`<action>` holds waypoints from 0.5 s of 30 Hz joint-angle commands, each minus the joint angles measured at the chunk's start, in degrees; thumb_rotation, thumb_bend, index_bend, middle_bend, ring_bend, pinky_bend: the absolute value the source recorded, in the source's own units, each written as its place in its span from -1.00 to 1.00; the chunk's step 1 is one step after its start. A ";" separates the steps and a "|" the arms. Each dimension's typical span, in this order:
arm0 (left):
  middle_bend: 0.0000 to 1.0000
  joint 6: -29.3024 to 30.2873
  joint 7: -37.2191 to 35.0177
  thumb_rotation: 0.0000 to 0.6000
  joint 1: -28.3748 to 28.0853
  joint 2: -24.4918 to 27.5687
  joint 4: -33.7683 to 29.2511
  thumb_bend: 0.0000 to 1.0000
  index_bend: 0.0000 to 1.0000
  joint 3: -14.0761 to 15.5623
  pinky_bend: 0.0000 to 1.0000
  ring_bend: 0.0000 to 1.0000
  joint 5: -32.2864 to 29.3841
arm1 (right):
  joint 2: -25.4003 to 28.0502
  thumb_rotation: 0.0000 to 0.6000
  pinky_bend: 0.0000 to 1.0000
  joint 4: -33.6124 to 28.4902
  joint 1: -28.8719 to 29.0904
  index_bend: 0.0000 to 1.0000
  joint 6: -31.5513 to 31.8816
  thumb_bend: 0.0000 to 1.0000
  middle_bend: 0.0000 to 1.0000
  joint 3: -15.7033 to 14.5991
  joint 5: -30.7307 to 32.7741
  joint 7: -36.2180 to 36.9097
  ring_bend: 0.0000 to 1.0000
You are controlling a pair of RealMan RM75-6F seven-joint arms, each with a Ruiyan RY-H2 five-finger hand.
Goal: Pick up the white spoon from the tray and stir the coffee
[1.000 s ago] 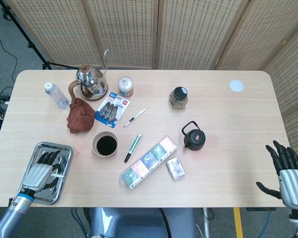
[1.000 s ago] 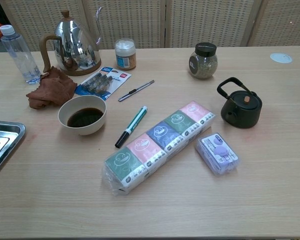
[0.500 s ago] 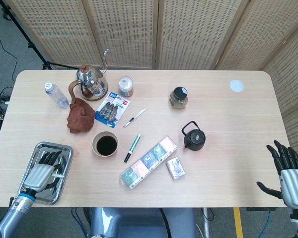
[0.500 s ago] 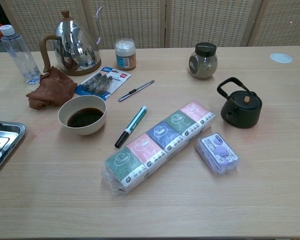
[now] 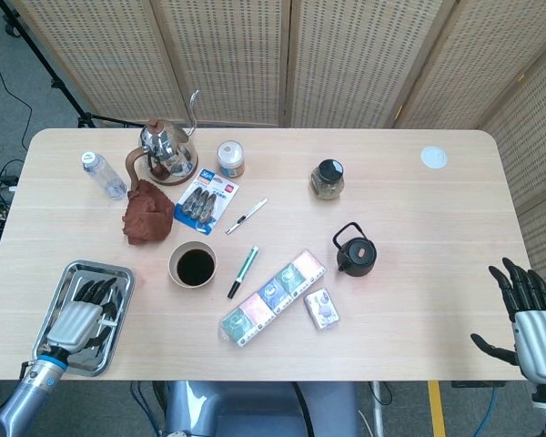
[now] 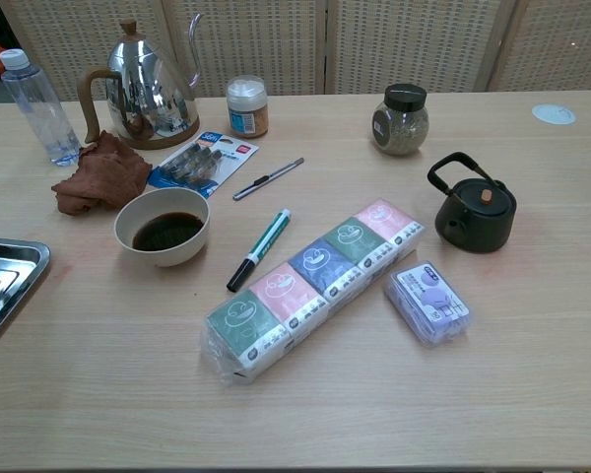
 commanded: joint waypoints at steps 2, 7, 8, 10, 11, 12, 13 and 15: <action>-1.00 -0.04 -0.15 1.00 -0.12 -0.16 0.15 -0.26 0.02 0.11 -1.00 -1.00 0.15 | 0.05 1.00 -1.00 -0.03 -0.03 -1.00 0.02 -1.00 -1.00 0.02 0.06 0.07 -1.00; -1.00 -0.29 -0.48 1.00 -0.23 -0.24 0.17 -0.25 0.03 0.19 -1.00 -1.00 0.09 | 0.10 1.00 -1.00 -0.02 -0.03 -1.00 -0.07 -1.00 -1.00 0.02 0.18 0.15 -1.00; -1.00 -0.45 -0.39 1.00 -0.28 -0.30 0.27 -0.25 0.03 0.20 -1.00 -1.00 0.02 | 0.12 1.00 -1.00 0.00 -0.02 -1.00 -0.14 -1.00 -1.00 0.02 0.23 0.19 -1.00; -1.00 -0.54 -0.28 1.00 -0.30 -0.38 0.34 -0.25 0.03 0.21 -1.00 -1.00 -0.05 | 0.14 1.00 -1.00 0.00 0.00 -1.00 -0.17 -1.00 -1.00 0.04 0.28 0.22 -1.00; -1.00 -0.59 -0.31 1.00 -0.31 -0.39 0.31 -0.25 0.04 0.21 -1.00 -1.00 -0.10 | 0.15 1.00 -1.00 0.00 0.00 -1.00 -0.19 -1.00 -1.00 0.04 0.29 0.23 -1.00; -1.00 -0.63 -0.34 1.00 -0.32 -0.38 0.26 -0.25 0.05 0.23 -1.00 -1.00 -0.12 | 0.17 1.00 -1.00 -0.01 0.00 -1.00 -0.20 -1.00 -1.00 0.04 0.30 0.25 -1.00; -1.00 -0.62 -0.30 1.00 -0.31 -0.39 0.26 -0.25 0.05 0.24 -1.00 -1.00 -0.14 | 0.20 1.00 -1.00 -0.03 0.00 -1.00 -0.23 -1.00 -1.00 0.01 0.28 0.29 -1.00; -1.00 -0.41 -0.16 1.00 -0.26 -0.46 0.35 -0.23 0.07 0.17 -1.00 -1.00 -0.17 | 0.23 1.00 -1.00 -0.06 -0.02 -1.00 -0.18 -1.00 -1.00 -0.01 0.22 0.39 -1.00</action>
